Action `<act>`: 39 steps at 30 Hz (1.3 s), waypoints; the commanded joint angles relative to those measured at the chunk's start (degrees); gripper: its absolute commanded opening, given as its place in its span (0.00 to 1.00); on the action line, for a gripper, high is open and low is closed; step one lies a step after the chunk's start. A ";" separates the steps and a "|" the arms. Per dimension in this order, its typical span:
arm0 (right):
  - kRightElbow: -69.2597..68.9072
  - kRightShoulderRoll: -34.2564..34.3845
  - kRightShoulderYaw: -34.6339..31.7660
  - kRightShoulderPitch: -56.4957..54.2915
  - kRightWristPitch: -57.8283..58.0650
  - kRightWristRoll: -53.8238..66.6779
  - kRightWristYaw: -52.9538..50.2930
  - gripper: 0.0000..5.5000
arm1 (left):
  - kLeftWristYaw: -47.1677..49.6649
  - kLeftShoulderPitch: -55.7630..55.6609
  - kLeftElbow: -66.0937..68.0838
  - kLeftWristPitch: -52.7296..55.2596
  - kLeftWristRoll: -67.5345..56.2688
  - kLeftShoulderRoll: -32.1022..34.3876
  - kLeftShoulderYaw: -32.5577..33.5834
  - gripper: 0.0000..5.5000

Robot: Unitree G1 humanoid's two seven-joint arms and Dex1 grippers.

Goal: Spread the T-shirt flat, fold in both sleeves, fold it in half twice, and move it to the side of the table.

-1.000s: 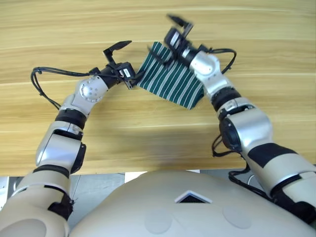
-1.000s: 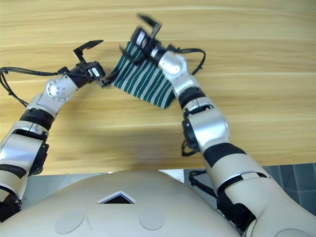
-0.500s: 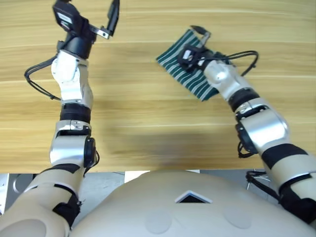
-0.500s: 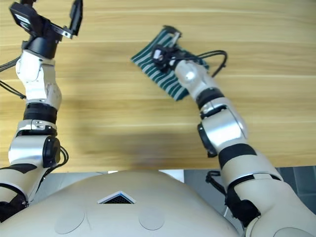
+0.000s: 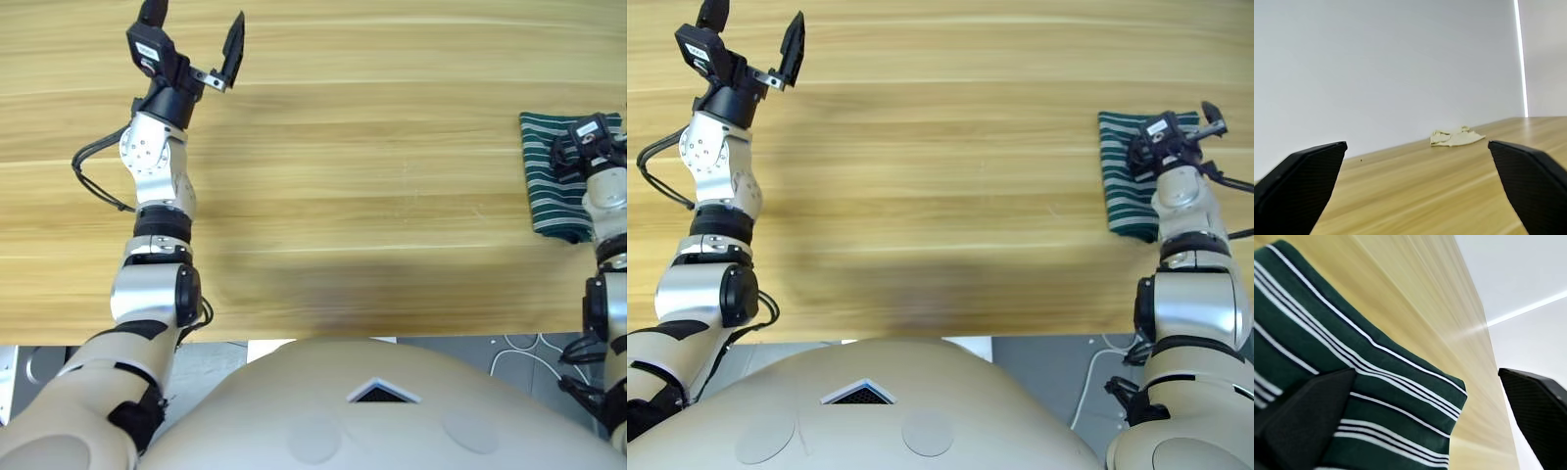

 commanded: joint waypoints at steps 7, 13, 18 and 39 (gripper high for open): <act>-13.79 3.83 -13.95 -2.93 -14.84 16.77 5.75 0.98 | 3.37 -6.56 17.14 5.21 2.37 -2.26 3.54 0.98; -24.66 17.78 -18.73 -6.99 -15.72 35.00 21.95 0.98 | 3.83 -12.02 23.62 16.69 -3.28 -5.16 11.71 0.98; -9.30 28.63 -16.43 -11.49 -17.40 29.69 19.98 0.98 | 4.67 -9.92 24.19 13.93 -1.09 -7.32 12.42 0.98; 3.15 29.97 -18.32 -14.52 1.37 18.69 4.89 0.98 | 29.80 -10.15 26.21 15.11 14.30 -5.69 6.82 0.98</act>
